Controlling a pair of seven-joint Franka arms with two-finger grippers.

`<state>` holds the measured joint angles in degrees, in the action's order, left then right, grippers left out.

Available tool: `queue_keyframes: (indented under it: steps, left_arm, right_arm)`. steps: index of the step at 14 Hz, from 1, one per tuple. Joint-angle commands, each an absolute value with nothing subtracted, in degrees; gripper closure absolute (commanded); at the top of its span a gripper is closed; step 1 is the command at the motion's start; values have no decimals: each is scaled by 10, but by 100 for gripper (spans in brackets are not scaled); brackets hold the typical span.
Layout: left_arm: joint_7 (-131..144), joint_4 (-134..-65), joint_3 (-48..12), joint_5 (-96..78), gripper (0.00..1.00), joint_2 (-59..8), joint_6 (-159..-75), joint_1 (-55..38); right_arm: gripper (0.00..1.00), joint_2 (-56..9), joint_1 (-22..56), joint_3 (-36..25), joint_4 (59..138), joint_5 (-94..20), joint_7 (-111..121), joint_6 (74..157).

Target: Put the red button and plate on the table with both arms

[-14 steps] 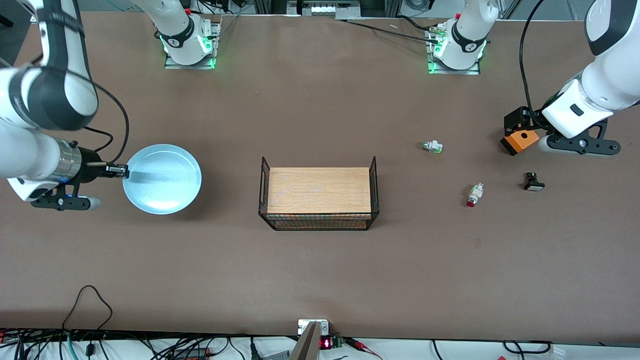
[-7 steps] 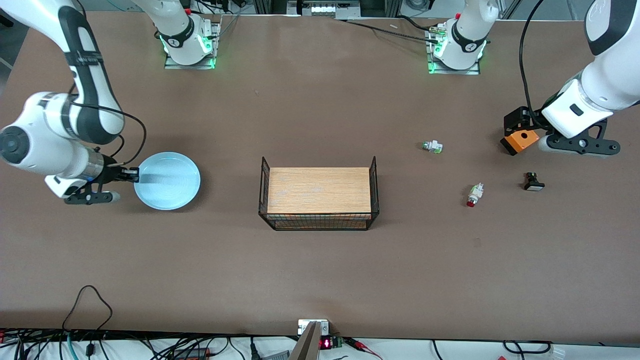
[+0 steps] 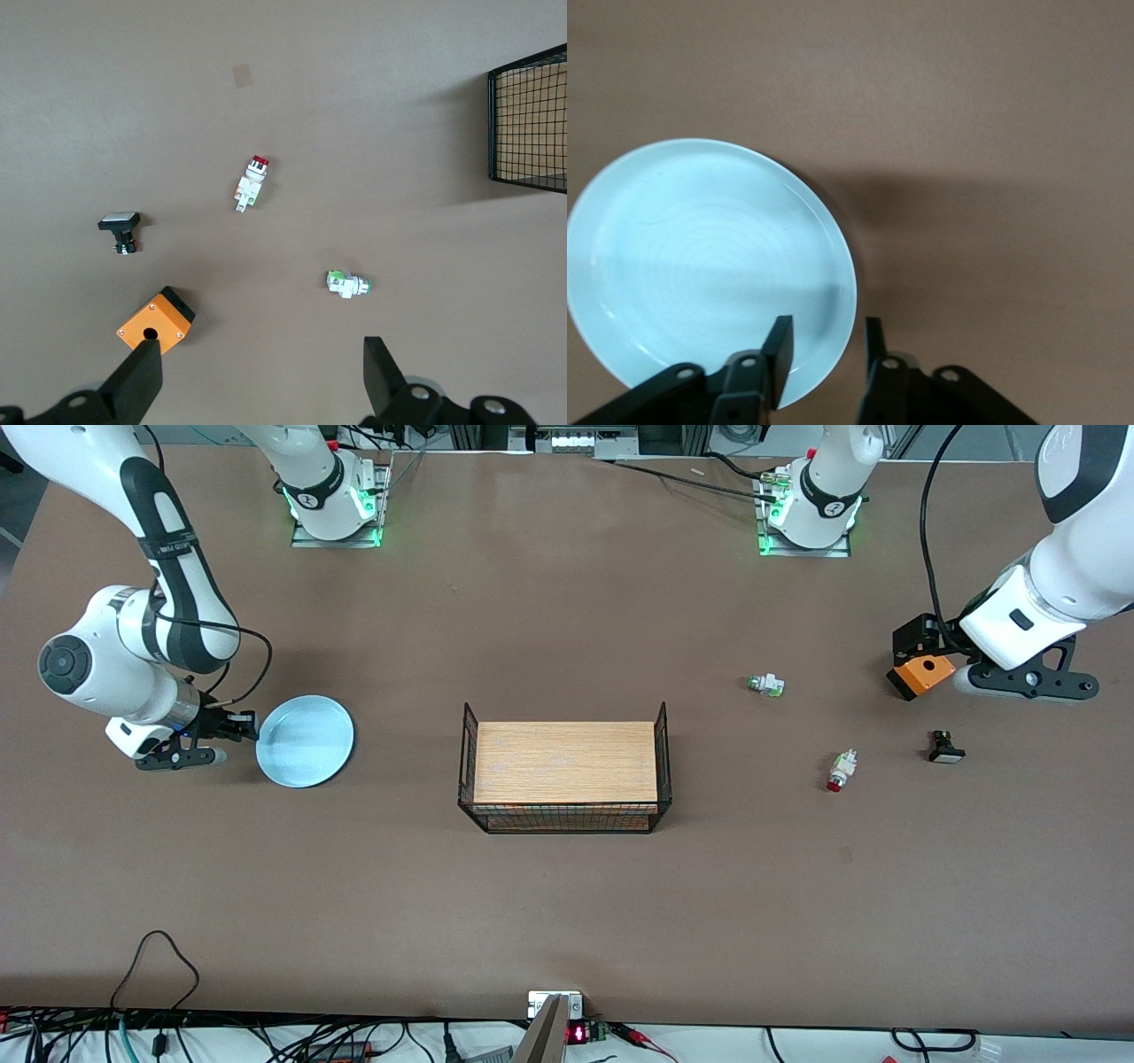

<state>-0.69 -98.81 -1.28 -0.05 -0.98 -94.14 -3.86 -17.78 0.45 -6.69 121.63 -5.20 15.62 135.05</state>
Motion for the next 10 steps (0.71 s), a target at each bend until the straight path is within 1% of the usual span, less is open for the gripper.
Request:
queue_keyframes:
  steps: [1, 3, 7, 10]
  left_arm:
    - [-3, -983, -11, -4, 0, -4, -931, -43]
    - [-3, -983, -11, -4, 0, -4, -931, -43]
    - [-3, -983, -11, -4, 0, -4, -931, -43]
    - [-3, -983, -11, -4, 0, -4, -931, -43]
  right_arm:
    - [0, -136, 10, -56, 1159, -48, 114, 1245]
    - [0, -124, 33, -56, 1100, -47, 84, 1169]
    - [0, -116, 64, -56, 996, -45, 27, 1058]
    - [0, -116, 83, -56, 908, -8, 21, 960]
